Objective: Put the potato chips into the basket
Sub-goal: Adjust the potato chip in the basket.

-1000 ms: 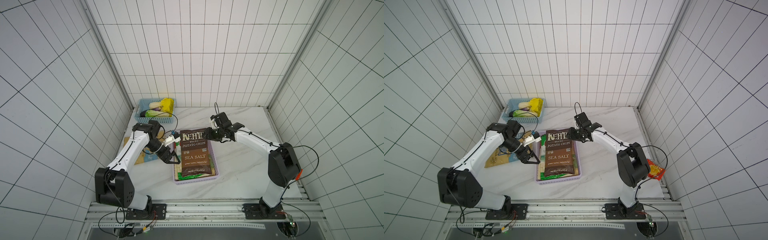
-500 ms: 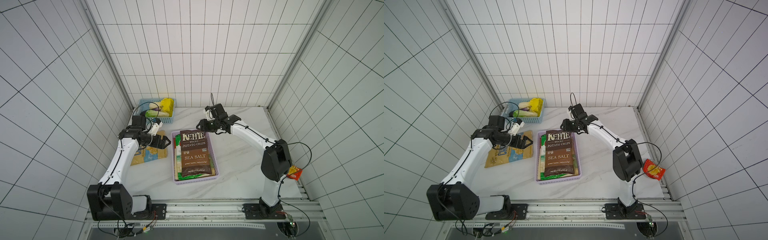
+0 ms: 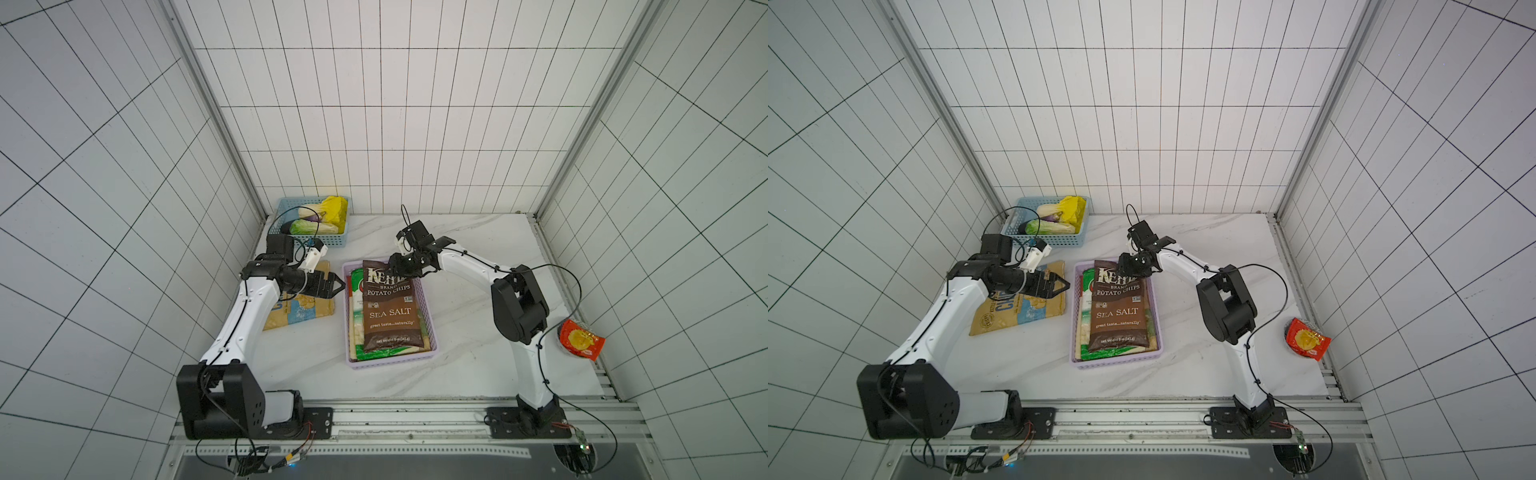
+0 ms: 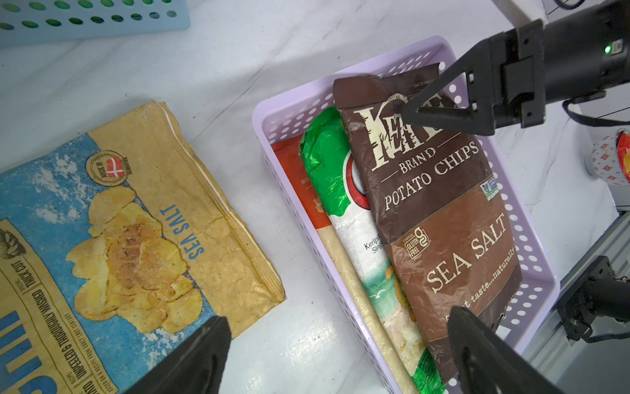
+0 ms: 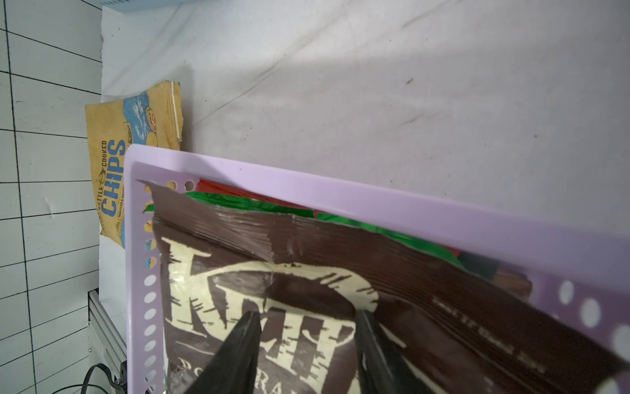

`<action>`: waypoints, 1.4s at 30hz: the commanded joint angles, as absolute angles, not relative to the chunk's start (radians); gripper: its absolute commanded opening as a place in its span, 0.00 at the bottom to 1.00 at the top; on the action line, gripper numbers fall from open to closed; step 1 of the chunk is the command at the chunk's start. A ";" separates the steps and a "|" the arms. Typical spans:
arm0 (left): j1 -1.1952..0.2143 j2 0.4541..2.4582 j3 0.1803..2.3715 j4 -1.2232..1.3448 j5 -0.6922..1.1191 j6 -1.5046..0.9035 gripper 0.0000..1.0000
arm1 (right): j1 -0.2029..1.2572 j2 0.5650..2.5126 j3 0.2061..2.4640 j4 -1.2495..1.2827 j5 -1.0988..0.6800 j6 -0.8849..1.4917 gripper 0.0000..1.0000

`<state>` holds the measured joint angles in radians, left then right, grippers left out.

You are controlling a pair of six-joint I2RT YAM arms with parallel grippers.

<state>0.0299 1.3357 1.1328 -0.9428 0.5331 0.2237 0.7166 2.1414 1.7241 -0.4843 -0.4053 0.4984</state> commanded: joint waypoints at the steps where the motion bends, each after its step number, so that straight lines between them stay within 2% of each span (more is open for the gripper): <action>1: 0.025 1.354 1.155 -0.917 0.551 0.225 0.97 | 0.741 2.169 1.736 -0.512 -0.424 0.474 0.49; 11: 0.021 1.357 1.164 -0.896 0.512 0.206 0.97 | 0.771 2.034 1.783 -0.511 -0.361 0.477 0.49; 13: 0.019 1.371 1.167 -0.879 0.511 0.203 0.94 | 0.785 2.028 1.802 -0.512 -0.367 0.484 0.49; 20: -0.050 1.453 1.236 -0.867 0.506 0.204 0.69 | 0.790 1.961 1.717 -0.447 -0.388 0.527 0.48; 26: -0.163 1.553 1.324 -0.838 0.454 0.184 0.29 | 0.771 1.845 1.556 -0.393 -0.381 0.562 0.45; 35: -0.300 1.782 1.494 -0.821 0.345 0.139 0.27 | 0.739 1.733 1.321 -0.309 -0.355 0.586 0.42; 42: -0.304 1.885 1.536 -0.823 0.296 0.125 0.27 | 0.687 1.868 1.477 -0.349 -0.388 0.549 0.42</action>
